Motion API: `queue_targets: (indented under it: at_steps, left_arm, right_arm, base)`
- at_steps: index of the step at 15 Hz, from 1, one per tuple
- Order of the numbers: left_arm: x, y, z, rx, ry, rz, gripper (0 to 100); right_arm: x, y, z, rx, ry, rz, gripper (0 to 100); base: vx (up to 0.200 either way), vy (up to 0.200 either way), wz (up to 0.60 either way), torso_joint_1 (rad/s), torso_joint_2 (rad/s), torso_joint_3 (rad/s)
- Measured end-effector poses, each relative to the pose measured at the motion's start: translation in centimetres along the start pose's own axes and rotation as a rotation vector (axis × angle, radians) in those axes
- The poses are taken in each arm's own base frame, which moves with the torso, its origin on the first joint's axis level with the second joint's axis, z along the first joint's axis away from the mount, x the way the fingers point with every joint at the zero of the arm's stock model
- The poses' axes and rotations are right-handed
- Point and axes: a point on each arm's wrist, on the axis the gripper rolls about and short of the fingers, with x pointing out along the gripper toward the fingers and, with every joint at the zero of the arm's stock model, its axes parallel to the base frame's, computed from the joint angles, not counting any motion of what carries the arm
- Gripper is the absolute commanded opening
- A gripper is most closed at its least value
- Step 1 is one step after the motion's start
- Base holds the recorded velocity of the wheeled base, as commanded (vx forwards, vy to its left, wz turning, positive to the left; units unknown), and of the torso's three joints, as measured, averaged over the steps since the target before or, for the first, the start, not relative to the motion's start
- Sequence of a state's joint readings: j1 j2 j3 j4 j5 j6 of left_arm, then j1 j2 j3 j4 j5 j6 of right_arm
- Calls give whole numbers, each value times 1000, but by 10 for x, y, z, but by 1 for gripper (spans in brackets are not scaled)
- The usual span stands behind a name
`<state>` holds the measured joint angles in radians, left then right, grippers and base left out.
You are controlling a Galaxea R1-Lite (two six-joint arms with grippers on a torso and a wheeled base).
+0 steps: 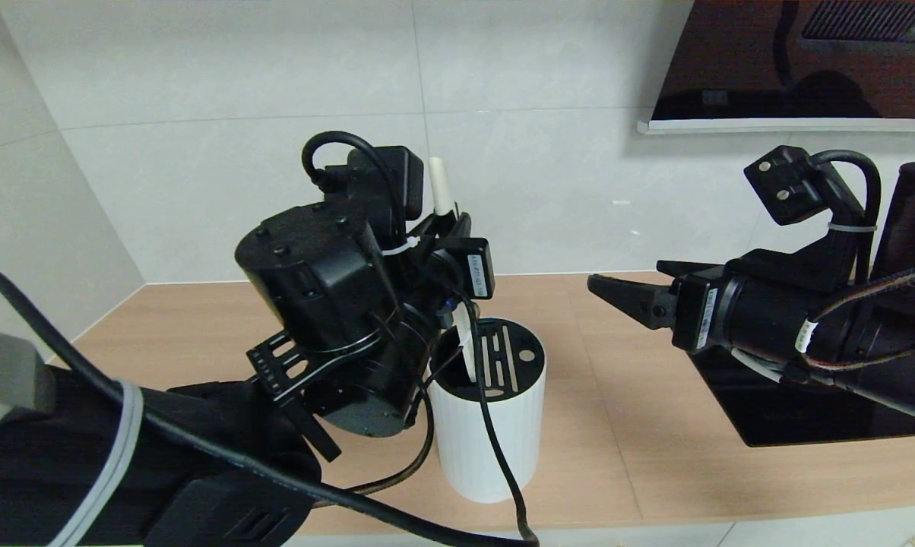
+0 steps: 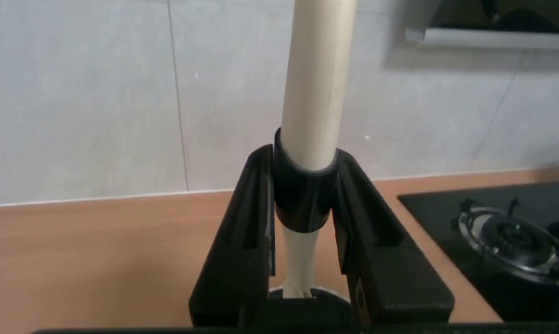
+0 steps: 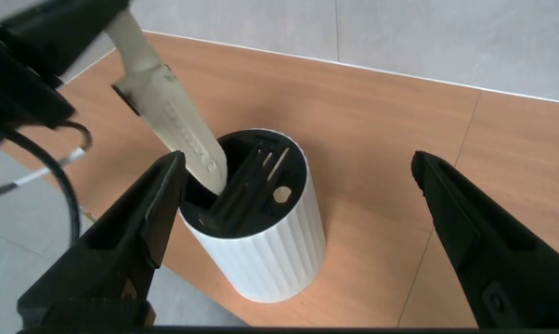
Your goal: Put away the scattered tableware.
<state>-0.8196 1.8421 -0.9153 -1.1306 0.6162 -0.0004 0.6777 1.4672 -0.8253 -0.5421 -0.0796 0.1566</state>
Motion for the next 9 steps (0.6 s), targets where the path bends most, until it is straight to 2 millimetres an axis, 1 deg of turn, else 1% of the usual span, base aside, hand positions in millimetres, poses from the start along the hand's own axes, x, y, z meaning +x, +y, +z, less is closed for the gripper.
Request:
queue_targets:
  at_steps: [5, 9]
  left_arm:
    - [6, -4, -23, 18, 39, 1, 0]
    - [4, -3, -43, 47, 94, -1, 0]
  right_arm:
    - [0, 0, 0, 0, 0, 0, 100]
    - [0, 0, 0, 0, 1, 0, 100]
  base:
    - [0, 0, 0, 0, 0, 0]
    - [0, 0, 0, 0, 0, 0]
